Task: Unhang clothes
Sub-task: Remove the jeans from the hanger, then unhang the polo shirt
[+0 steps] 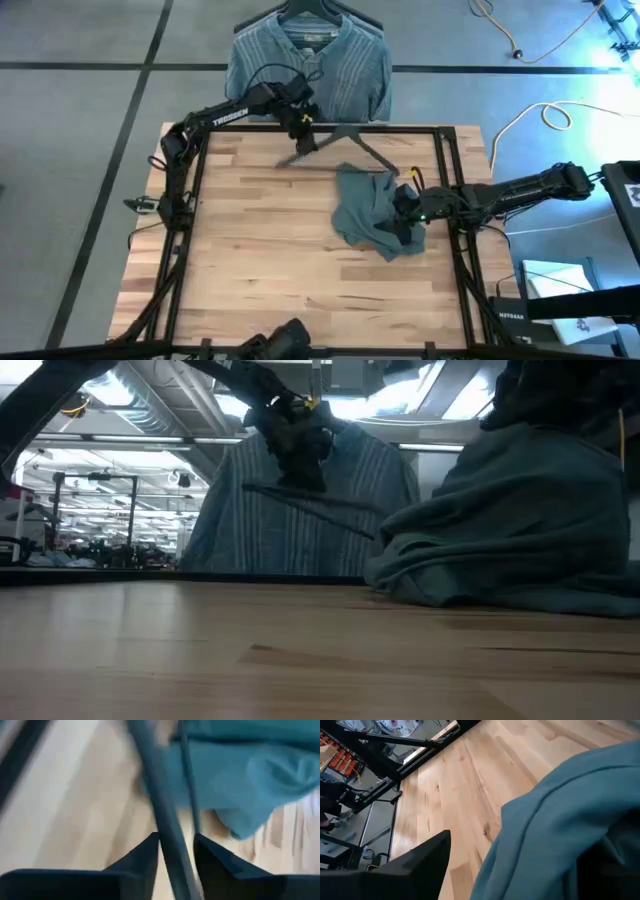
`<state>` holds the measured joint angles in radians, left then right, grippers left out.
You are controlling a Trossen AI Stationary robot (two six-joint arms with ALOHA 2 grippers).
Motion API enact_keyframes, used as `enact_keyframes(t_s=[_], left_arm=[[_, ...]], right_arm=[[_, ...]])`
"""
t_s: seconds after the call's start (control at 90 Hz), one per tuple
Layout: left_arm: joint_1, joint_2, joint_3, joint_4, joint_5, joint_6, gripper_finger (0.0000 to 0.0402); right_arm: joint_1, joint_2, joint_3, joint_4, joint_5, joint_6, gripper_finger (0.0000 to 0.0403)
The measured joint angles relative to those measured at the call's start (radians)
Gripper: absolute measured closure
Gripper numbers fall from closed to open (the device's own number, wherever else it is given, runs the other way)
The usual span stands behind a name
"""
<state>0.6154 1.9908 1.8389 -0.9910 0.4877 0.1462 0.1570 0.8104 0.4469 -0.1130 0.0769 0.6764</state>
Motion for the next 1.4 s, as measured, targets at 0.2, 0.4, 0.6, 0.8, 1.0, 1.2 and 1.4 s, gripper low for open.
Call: enact_keyframes(t_s=[0.2,0.4,0.6,0.8,1.0,1.2,1.4], left_arm=[[-0.027,0.002,0.000,-0.021,-0.002,-0.005,0.0195],[-0.040,0.003,0.000,-0.019,-0.045,0.050,0.0168],[-0.045,-0.019,0.000,0.002,-0.019,0.075,0.0179],[-0.046,-0.053,0.001,0.054,-0.033,0.071,0.0182],[-0.035,-0.085,0.001,0.089,-0.065,0.118,0.0182],[0.022,-0.200,0.001,0.354,-0.151,0.093,0.0182],[0.115,-0.330,0.002,0.615,-0.360,0.133,0.0182]], right_arm=[[0.000,0.000,0.000,-0.001,-0.001,-0.001,0.0139],[0.000,-0.002,0.000,0.002,-0.006,-0.002,0.0139],[0.000,-0.033,0.088,-0.183,0.032,0.025,0.0139],[0.000,-0.013,0.284,-0.648,0.145,-0.026,0.0139],[0.000,0.073,0.428,-1.004,0.283,0.004,0.0139],[0.000,0.119,0.467,-0.973,0.334,0.005,0.0139],[0.000,0.124,0.499,-1.006,0.357,0.030,0.0139]])
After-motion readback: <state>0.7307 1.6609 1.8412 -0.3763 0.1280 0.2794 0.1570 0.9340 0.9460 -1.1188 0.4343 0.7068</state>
